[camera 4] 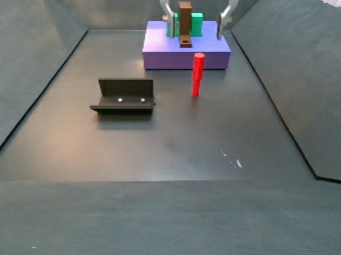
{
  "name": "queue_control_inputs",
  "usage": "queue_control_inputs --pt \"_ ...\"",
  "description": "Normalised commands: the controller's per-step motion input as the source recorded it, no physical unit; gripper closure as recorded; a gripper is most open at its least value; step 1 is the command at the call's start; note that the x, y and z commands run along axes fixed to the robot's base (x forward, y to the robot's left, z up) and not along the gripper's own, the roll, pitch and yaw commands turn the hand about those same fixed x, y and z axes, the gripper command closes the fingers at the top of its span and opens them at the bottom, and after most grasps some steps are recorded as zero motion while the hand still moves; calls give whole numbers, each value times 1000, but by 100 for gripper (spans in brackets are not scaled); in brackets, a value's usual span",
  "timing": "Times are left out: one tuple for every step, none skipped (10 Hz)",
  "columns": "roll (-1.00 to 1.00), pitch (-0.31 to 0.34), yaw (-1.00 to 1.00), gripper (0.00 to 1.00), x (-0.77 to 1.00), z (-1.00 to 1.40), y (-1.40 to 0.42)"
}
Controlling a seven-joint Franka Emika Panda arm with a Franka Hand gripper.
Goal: Pick up the red object. Move up. Move to above the board. Insert the red object.
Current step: Pick up the red object.
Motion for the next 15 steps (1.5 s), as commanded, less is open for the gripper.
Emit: queue_control_inputs --pt "-130 0 0 0 9 -523 0" --pt "-100 0 0 0 14 -406 -29" --pt "-30 0 0 0 -111 -457 -160" --pt "0 0 -29 0 -257 -414 -286" --pt "36 57 -26 0 -86 -337 -374" --pt "27 91 -69 0 0 -349 -226" --pt "0 34 -69 0 -66 -317 0" --pt "-26 41 -14 0 0 -146 214" --pt "-24 54 0 0 0 -80 286" --pt "-1 41 0 0 0 -49 357" --pt "0 20 83 0 0 0 0" --pt "111 21 -29 0 -46 -46 -214" --pt "44 16 -120 0 -151 -194 -154" --pt "0 0 -17 0 -43 -197 0" --pt "0 0 0 0 0 -26 151"
